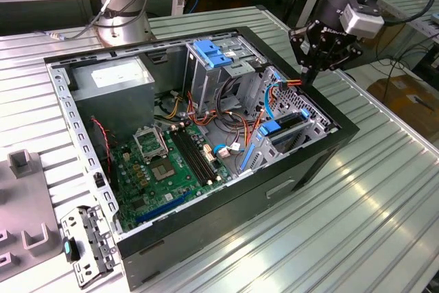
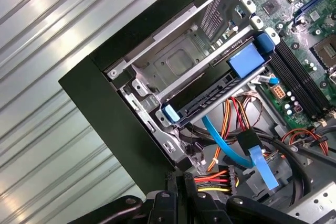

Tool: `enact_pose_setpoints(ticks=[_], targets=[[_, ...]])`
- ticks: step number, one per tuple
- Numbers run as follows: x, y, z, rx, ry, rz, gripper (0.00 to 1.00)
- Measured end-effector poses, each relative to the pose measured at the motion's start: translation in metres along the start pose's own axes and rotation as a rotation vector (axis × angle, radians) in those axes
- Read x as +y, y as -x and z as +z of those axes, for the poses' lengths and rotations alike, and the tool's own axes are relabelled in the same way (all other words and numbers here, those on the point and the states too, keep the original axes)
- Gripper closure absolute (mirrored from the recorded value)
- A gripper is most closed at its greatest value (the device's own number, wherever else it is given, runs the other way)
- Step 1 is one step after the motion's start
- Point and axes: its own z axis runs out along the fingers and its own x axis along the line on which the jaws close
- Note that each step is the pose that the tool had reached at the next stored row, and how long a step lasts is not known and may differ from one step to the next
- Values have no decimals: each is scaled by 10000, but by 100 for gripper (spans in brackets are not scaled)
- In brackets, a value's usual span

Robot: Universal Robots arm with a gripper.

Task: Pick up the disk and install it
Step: 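Insert the first disk wire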

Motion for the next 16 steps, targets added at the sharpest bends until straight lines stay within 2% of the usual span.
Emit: enact_pose_setpoints(ticks=[3, 6, 10, 12, 16], targets=[[39, 45, -2, 1, 2, 50, 84], [39, 46, -2, 4, 24, 508, 84], [39, 46, -1, 9, 61, 1309, 84], [39, 46, 0, 11, 86, 1847, 84], [39, 46, 1, 15, 118, 2540, 84]])
